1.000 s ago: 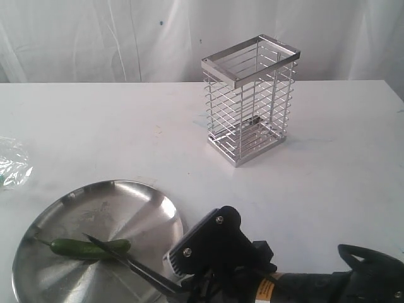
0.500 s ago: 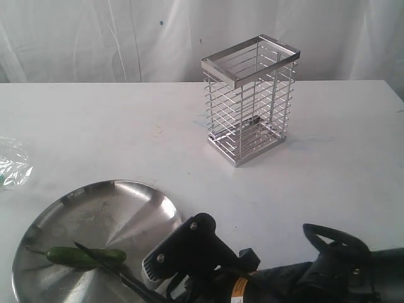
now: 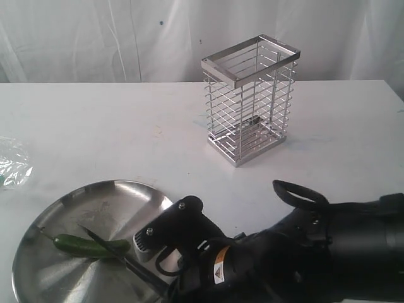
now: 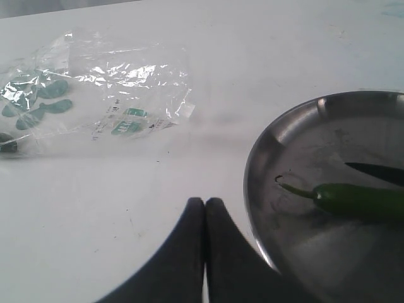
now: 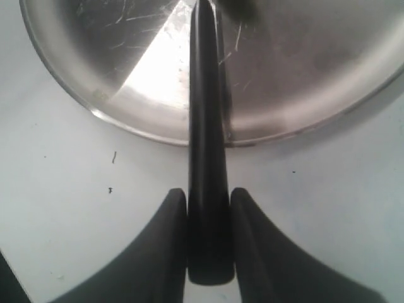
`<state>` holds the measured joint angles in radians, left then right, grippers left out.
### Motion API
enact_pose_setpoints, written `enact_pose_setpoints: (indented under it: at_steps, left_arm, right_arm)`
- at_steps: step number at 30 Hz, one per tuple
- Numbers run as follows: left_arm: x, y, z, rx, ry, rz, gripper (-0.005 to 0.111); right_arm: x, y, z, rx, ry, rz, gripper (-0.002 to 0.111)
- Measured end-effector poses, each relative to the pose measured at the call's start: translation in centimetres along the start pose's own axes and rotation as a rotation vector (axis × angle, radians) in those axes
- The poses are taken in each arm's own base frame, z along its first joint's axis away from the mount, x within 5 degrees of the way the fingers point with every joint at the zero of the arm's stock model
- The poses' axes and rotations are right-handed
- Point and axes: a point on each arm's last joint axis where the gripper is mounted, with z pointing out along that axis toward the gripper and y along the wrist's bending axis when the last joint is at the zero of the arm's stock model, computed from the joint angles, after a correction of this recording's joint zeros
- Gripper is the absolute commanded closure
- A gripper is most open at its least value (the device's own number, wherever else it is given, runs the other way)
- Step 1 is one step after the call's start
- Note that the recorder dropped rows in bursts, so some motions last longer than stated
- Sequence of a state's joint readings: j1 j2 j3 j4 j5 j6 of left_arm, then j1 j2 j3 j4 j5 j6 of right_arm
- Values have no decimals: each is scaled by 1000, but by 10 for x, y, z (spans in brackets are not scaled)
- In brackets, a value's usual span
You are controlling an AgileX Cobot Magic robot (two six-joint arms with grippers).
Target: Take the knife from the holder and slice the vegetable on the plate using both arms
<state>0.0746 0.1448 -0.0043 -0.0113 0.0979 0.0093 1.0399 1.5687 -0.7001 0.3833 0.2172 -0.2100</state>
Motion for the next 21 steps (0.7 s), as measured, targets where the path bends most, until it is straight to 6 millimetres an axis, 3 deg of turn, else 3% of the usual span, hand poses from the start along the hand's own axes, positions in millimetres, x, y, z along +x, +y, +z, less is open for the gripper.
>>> enact_pose_setpoints:
  at_steps: [10,21]
  left_arm:
    - [0,0,0,0,0,0,107]
    - [0,0,0,0,0,0,107]
  right_arm:
    - [-5,-11,12,6,100,25,108]
    - [-13,-7,-2,-5,68,167,108]
